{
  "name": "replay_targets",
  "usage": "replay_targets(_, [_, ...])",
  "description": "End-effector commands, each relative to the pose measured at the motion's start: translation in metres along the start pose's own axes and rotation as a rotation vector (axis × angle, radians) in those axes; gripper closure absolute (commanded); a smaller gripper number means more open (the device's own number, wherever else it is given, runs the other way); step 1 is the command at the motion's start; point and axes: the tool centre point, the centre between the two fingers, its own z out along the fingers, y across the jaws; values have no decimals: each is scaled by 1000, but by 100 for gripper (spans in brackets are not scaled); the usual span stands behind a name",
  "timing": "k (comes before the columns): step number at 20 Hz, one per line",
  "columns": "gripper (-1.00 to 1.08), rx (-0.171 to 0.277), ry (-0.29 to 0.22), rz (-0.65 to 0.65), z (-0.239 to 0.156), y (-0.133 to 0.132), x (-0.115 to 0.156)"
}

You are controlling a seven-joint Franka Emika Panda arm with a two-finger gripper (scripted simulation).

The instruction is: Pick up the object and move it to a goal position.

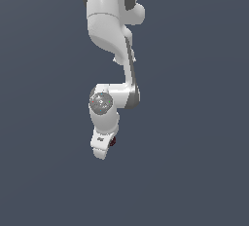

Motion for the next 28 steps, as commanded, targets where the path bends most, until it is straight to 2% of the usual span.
replay_targets(1, [108, -1, 0, 0, 0, 1, 0])
replay_targets(16, [108, -1, 0, 0, -9, -4, 8])
replay_targets(22, [108, -1, 0, 0, -36, -17, 35])
replay_targets(28, [108, -1, -1, -1, -82, -40, 80])
